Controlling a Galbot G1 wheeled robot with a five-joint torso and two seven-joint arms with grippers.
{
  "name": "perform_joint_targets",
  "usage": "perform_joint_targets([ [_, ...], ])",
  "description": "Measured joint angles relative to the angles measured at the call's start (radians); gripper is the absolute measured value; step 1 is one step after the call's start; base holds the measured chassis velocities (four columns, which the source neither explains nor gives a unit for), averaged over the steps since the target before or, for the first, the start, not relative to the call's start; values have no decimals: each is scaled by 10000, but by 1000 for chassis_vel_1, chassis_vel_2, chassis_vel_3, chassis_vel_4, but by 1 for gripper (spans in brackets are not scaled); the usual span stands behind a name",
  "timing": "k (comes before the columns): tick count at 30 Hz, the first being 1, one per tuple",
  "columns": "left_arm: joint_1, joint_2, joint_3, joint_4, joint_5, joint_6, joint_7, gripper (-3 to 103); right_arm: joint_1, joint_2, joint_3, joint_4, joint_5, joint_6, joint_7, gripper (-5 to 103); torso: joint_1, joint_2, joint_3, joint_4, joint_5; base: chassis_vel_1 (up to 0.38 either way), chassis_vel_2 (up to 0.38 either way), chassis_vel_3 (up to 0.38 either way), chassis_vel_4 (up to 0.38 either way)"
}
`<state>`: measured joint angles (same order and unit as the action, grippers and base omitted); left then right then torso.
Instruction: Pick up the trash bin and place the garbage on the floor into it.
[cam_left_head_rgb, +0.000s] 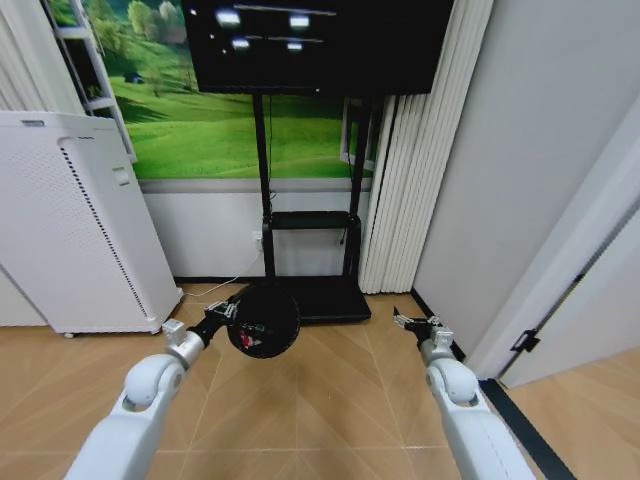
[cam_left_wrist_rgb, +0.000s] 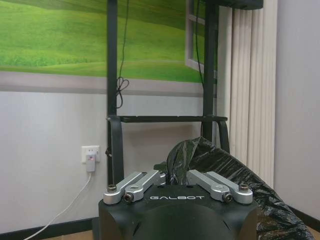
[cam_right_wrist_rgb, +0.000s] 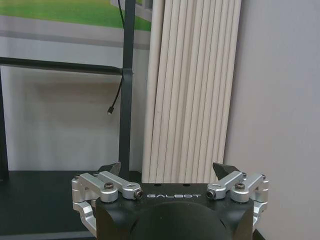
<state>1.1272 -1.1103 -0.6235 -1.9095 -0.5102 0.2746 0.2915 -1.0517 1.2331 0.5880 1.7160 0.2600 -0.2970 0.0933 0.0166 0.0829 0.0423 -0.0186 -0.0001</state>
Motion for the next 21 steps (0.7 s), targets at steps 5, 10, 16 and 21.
perform_joint_targets([
  [5,160,-256,-84,-37,22,-62,3,7,-53,-107,-5,204,74,-68,0,100,0,-1,0,-4,-1,0,0,0,0],
  [10,76,-210,-21,-44,7,-63,-9,7,-177,-121,-48,418,-2,-103,-40,100,0,-1,0,-5,2,0,0,0,0],
  [16,29,-140,-22,7,-18,-59,-18,7,-360,-99,-81,636,-48,-103,-127,100,0,0,2,-4,2,0,0,0,0],
  [21,36,-113,-21,4,-30,-39,-19,7,-495,-99,-73,788,-51,-99,-165,100,0,0,2,-4,3,66,55,-55,-52],
])
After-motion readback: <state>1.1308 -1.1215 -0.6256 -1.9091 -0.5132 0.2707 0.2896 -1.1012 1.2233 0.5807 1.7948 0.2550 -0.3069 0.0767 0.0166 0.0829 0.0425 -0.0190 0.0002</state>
